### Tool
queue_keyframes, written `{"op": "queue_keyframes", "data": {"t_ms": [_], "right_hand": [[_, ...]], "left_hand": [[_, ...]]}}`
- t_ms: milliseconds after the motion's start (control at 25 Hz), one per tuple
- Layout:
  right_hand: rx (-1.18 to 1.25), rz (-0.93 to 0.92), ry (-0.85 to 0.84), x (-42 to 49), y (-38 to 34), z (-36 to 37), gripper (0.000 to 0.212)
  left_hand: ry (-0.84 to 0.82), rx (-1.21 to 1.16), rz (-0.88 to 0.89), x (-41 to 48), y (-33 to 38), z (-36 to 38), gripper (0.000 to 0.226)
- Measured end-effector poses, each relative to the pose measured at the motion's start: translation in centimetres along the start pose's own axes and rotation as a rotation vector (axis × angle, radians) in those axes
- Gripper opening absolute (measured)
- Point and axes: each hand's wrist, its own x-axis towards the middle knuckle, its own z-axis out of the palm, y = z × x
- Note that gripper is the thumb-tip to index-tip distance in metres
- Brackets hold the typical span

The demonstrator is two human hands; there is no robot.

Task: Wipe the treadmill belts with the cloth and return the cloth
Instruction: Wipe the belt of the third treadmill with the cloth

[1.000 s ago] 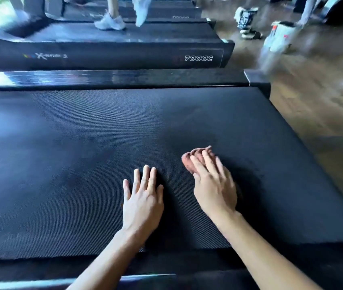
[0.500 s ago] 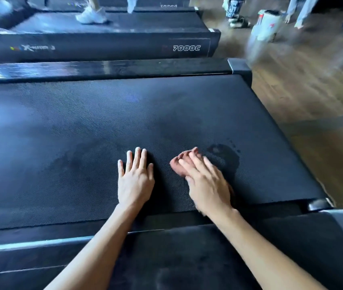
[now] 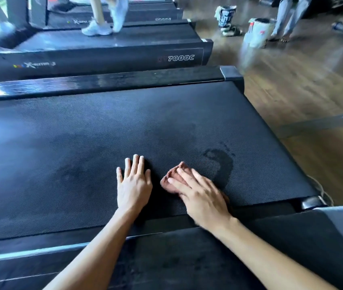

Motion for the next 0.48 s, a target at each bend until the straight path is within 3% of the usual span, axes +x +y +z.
{"op": "queue_keyframes", "data": {"t_ms": [120, 160, 280, 400, 480], "right_hand": [[0.035, 0.307, 0.047, 1.8, 2.1, -0.7, 0.053], [0.017, 0.331, 0.046, 1.7, 1.5, -0.6, 0.053], [-0.004, 0.006, -0.034, 0.2, 2.0, -0.4, 0.049], [0.047, 0.260, 0.000, 1.1, 4.5, -2.1, 0.052], [0.020, 0.153, -0.013, 0.0, 3.7, -1.9, 0.054]], "left_hand": [[0.000, 0.003, 0.000, 0.0, 0.0, 0.0, 0.055], [0.002, 0.001, 0.001, 0.1, 0.1, 0.0, 0.055], [0.006, -0.023, 0.005, -0.1, 0.1, -0.2, 0.055], [0.025, -0.062, -0.037, 0.4, 0.6, -0.4, 0.051], [0.066, -0.074, -0.054, 1.3, 1.7, -0.8, 0.050]]}}
